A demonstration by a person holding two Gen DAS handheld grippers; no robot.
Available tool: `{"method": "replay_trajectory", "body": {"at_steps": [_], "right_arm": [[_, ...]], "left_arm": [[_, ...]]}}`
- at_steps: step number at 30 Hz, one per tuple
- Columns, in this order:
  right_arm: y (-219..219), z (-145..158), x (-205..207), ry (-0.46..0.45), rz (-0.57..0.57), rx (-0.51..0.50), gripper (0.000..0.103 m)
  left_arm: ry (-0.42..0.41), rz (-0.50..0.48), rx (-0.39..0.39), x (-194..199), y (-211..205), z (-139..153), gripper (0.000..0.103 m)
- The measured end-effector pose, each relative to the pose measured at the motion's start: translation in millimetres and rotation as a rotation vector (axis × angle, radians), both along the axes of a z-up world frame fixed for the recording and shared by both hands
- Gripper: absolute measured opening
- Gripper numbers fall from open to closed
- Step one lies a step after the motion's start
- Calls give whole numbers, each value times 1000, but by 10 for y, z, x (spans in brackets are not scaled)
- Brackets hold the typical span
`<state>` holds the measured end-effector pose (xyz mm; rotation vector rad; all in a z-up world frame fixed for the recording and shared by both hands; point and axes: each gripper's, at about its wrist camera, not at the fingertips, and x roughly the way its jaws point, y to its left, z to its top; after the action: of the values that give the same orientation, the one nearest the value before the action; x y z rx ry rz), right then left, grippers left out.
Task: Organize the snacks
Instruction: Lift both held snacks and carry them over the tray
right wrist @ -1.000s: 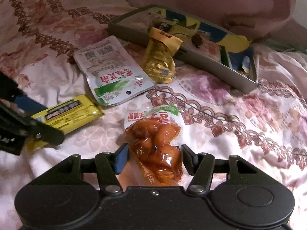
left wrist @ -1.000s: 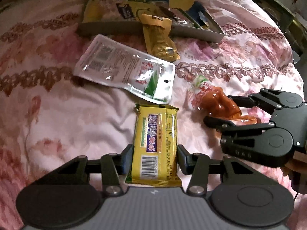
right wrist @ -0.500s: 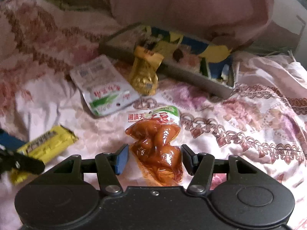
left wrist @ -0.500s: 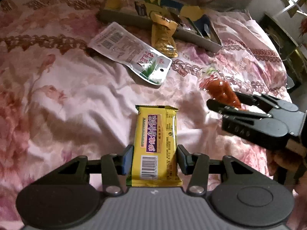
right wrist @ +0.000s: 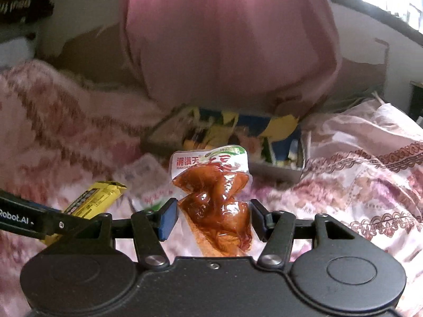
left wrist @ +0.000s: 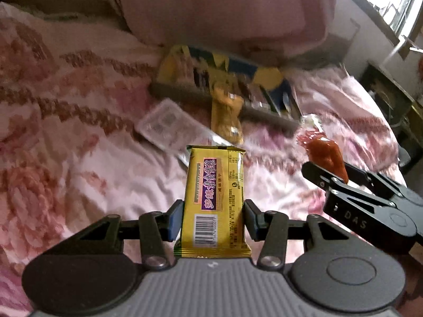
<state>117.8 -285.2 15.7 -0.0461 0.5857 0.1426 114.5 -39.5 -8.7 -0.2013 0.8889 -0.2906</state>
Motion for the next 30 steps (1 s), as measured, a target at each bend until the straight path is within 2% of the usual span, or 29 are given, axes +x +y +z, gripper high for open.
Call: {"method": "replay_trajectory", "body": {"at_steps": [7, 11, 15, 19, 25, 30], "right_arm": [[-229, 152, 30, -57, -61, 115, 60], [-348, 294, 170, -71, -136, 193, 60], [-386, 485, 485, -87, -200, 221, 60], [-349, 634, 857, -110, -186, 205, 60], [-272, 634, 1361, -178, -132, 138, 60], [-348, 411, 1668, -189, -183, 194, 60]], "left_arm": [[-83, 21, -5, 305, -226, 382, 52], [-109, 29, -25, 555, -356, 533, 52], [-106, 44, -29, 865, -466, 645, 52], [-129, 55, -37, 1196, -513, 722, 52], [-142, 52, -21, 1729, -536, 674, 52], [-142, 31, 38, 2167, -601, 519, 52]]}}
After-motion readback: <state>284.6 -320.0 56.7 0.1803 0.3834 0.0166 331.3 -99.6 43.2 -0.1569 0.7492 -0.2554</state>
